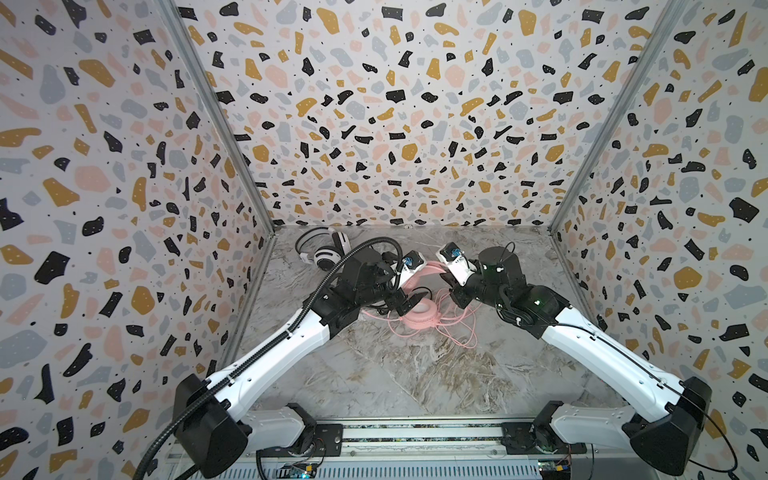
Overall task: Wrap the headphones
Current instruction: 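Grasp the pink headband with the left gripper beside the right gripper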
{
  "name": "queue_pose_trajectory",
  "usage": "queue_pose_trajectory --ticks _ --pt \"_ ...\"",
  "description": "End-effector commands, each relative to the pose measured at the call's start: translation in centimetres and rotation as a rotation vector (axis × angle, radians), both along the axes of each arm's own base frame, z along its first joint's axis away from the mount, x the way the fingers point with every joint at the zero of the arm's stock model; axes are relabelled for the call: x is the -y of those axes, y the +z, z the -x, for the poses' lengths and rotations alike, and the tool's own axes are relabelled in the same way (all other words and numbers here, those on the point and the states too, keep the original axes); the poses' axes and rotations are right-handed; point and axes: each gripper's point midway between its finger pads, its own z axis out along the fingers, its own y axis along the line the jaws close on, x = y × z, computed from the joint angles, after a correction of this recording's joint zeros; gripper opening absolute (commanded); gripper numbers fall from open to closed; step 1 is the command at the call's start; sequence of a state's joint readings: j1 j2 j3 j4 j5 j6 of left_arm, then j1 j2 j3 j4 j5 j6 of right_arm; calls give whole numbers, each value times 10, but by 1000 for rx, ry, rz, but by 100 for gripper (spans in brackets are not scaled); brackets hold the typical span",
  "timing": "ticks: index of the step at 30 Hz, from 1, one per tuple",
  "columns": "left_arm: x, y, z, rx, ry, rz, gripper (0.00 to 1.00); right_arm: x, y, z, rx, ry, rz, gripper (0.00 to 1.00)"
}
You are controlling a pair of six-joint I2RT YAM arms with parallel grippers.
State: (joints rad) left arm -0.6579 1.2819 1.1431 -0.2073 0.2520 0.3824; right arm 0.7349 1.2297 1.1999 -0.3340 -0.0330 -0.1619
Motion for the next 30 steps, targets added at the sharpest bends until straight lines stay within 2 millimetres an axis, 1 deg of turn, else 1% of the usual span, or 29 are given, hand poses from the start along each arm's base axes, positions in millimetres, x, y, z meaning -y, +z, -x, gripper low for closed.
queue_pose_trajectory --ticks 1,5,10,11,13,17,20,23,25,29,30 --pt "1 12 -12 56 31 -34 100 -11 49 7 70 38 -114 0" --pt "-7 16 -33 77 156 -33 100 -19 48 15 55 73 -110 0" --pt "-4 4 -37 91 175 -102 98 -24 50 19 41 101 -115 0" --pt "-4 2 -38 91 182 -110 96 -26 50 21 37 114 -117 0" --pt "-4 3 -40 98 198 -119 92 -29 46 23 18 128 -103 0" --pt "-5 1 -42 99 218 -125 83 -36 30 22 -26 145 -56 0" --pt "-3 -6 -42 79 213 -135 72 -40 27 24 -35 162 -57 0" --pt "-3 -8 -41 66 205 -138 55 -40 31 23 -19 163 -61 0" --pt "-1 -10 -39 56 198 -126 47 -40 34 23 -14 158 -77 0" --pt "5 -17 -32 5 165 -108 20 -42 28 21 -23 154 -84 0" --pt "5 -20 -32 -6 166 -107 15 -42 25 17 -23 139 -79 0"
